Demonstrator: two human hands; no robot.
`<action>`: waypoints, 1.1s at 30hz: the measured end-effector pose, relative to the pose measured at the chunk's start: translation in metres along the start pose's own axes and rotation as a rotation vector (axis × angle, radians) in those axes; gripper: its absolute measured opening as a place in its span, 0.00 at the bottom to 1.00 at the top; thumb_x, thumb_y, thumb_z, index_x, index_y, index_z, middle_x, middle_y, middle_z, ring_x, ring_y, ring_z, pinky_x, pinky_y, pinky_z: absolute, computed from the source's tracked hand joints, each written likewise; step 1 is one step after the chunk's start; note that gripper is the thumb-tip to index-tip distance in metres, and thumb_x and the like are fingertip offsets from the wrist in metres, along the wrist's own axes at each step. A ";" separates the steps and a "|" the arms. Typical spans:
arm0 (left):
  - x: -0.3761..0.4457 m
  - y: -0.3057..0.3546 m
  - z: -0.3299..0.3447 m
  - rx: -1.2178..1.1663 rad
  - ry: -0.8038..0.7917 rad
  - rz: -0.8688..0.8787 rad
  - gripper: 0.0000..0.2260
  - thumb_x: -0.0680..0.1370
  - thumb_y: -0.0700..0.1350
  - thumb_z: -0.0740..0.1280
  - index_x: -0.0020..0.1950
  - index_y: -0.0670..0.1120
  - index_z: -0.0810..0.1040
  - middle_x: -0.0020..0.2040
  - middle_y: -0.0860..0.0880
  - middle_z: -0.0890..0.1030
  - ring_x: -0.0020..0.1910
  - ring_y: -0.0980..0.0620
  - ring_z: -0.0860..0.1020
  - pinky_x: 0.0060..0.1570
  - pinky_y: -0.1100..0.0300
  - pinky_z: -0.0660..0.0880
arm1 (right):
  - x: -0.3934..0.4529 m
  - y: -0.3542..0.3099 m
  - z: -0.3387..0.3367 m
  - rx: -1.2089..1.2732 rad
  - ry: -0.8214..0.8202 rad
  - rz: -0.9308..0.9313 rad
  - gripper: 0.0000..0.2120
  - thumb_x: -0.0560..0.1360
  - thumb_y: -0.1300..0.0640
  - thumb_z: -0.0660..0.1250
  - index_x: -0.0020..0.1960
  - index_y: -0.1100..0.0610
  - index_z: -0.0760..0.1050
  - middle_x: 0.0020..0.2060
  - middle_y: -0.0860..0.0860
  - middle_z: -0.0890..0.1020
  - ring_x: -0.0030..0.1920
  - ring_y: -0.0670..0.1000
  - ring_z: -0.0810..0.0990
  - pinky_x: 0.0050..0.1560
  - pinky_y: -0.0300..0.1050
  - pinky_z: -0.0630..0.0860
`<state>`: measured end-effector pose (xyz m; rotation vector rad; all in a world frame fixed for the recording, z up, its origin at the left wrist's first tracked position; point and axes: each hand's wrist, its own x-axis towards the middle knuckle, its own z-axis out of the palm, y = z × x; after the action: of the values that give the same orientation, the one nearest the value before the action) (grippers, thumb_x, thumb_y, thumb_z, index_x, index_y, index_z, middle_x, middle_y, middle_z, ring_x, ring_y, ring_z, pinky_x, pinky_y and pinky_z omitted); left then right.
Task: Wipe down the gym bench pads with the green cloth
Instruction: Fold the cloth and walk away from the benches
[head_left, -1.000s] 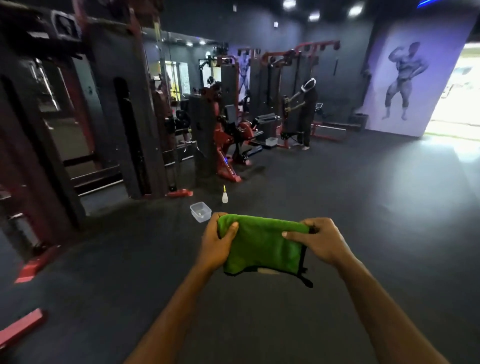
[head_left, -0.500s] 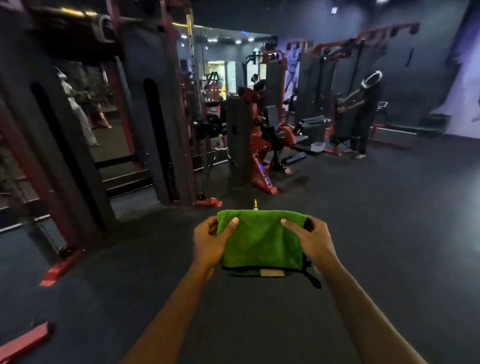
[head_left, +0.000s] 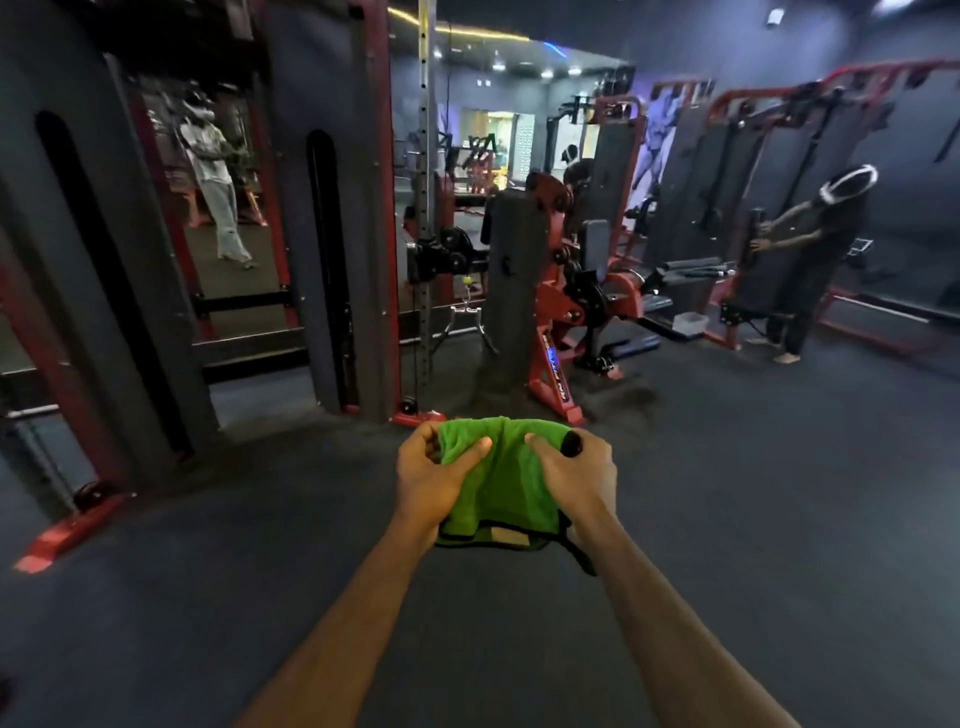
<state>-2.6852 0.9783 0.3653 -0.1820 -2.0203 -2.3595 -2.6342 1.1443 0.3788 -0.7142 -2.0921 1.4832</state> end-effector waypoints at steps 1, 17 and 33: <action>0.021 -0.007 0.008 0.010 -0.017 -0.010 0.13 0.70 0.40 0.82 0.51 0.42 0.83 0.46 0.44 0.87 0.48 0.46 0.86 0.49 0.48 0.85 | 0.020 0.001 0.010 -0.009 -0.011 -0.004 0.13 0.71 0.43 0.77 0.42 0.52 0.82 0.36 0.46 0.85 0.40 0.46 0.84 0.44 0.47 0.82; 0.369 -0.091 0.122 0.179 -0.126 -0.112 0.04 0.80 0.41 0.72 0.52 0.44 0.86 0.48 0.45 0.86 0.48 0.48 0.85 0.43 0.54 0.84 | 0.376 0.021 0.139 -0.131 -0.399 -0.150 0.15 0.66 0.45 0.83 0.45 0.49 0.81 0.39 0.45 0.85 0.40 0.42 0.84 0.40 0.40 0.80; 0.646 -0.210 0.172 0.465 0.076 -0.214 0.04 0.76 0.44 0.78 0.48 0.48 0.85 0.47 0.52 0.86 0.46 0.48 0.86 0.49 0.44 0.84 | 0.681 0.067 0.304 -0.357 -0.654 -0.214 0.14 0.67 0.48 0.79 0.50 0.50 0.83 0.39 0.41 0.83 0.40 0.38 0.80 0.38 0.30 0.72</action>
<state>-3.3348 1.2149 0.2542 0.1406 -2.5830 -1.8797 -3.3326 1.3958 0.2783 -0.0956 -2.8628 1.3501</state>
